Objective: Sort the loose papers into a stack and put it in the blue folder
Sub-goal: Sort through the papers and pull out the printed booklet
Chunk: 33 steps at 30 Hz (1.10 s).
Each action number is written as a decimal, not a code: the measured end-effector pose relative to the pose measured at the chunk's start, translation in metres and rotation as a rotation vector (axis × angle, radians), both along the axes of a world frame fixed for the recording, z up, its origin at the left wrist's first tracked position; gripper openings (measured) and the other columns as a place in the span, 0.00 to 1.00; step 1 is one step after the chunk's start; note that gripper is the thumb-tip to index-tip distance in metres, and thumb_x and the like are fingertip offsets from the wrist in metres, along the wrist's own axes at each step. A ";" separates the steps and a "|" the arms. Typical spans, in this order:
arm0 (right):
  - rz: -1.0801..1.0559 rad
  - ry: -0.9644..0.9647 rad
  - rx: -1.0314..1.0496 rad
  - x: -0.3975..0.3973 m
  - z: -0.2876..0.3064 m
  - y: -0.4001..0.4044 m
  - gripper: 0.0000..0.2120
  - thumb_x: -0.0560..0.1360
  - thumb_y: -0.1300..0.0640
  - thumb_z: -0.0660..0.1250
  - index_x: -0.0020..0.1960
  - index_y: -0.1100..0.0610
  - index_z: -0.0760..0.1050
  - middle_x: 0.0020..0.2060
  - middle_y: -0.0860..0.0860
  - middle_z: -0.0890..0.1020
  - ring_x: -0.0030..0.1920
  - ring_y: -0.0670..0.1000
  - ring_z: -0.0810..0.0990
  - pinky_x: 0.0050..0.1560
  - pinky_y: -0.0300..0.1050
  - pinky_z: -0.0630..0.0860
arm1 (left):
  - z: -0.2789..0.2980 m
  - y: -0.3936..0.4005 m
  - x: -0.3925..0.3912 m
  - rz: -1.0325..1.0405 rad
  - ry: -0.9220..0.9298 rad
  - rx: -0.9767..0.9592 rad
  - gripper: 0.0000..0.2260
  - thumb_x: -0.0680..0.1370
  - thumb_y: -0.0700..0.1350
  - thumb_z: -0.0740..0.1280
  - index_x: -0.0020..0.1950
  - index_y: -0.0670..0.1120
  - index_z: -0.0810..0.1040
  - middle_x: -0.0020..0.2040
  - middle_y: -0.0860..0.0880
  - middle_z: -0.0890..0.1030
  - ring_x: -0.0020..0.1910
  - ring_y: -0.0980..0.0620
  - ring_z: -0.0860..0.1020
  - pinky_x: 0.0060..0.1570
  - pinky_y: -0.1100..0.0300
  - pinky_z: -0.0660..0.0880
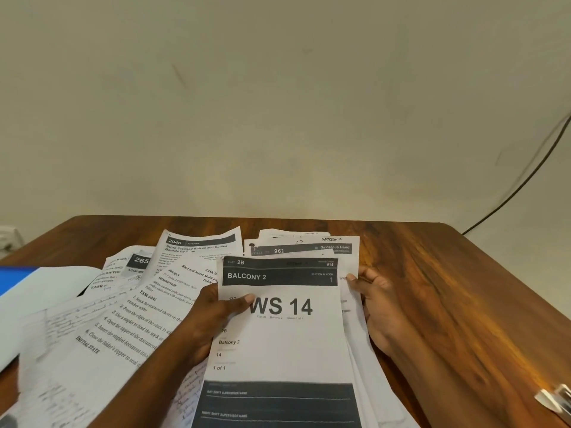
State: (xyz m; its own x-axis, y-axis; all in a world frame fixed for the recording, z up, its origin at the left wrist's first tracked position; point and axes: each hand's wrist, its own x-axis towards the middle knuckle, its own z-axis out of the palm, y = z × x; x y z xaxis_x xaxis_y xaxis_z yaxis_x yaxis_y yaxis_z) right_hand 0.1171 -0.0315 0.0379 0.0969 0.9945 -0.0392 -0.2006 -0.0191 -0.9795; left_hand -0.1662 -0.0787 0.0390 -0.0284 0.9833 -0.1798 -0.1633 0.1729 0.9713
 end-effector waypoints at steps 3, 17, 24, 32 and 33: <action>0.038 -0.040 -0.004 -0.011 0.002 -0.006 0.08 0.85 0.62 0.64 0.58 0.59 0.82 0.54 0.53 0.89 0.55 0.59 0.88 0.63 0.65 0.80 | -0.002 0.001 -0.001 -0.005 0.010 0.013 0.12 0.79 0.37 0.73 0.62 0.42 0.80 0.56 0.39 0.87 0.53 0.32 0.86 0.61 0.28 0.77; 0.094 -0.252 0.103 -0.024 -0.007 -0.011 0.13 0.79 0.61 0.74 0.61 0.52 0.79 0.55 0.49 0.88 0.56 0.53 0.87 0.57 0.54 0.85 | -0.013 0.008 0.006 0.100 0.095 0.109 0.09 0.79 0.39 0.73 0.59 0.44 0.81 0.52 0.43 0.89 0.48 0.37 0.88 0.57 0.32 0.81; 0.083 -0.307 0.072 -0.033 -0.013 -0.010 0.13 0.81 0.66 0.69 0.61 0.52 0.79 0.57 0.49 0.87 0.58 0.51 0.86 0.62 0.53 0.82 | -0.020 0.013 0.008 0.098 0.110 0.171 0.17 0.78 0.41 0.75 0.65 0.47 0.78 0.56 0.45 0.88 0.51 0.40 0.88 0.58 0.32 0.80; 0.095 -0.161 0.044 -0.028 -0.010 -0.008 0.10 0.83 0.66 0.66 0.61 0.57 0.80 0.54 0.53 0.88 0.56 0.57 0.87 0.60 0.61 0.82 | -0.017 0.014 0.008 0.151 0.057 0.130 0.37 0.74 0.40 0.78 0.77 0.60 0.65 0.63 0.50 0.85 0.54 0.42 0.87 0.52 0.40 0.84; 0.092 -0.136 0.043 -0.027 -0.009 -0.008 0.09 0.83 0.66 0.66 0.61 0.57 0.79 0.54 0.53 0.88 0.56 0.57 0.87 0.60 0.60 0.83 | -0.014 0.013 0.008 0.125 0.042 0.104 0.31 0.75 0.40 0.77 0.74 0.55 0.70 0.60 0.48 0.87 0.52 0.40 0.88 0.52 0.39 0.84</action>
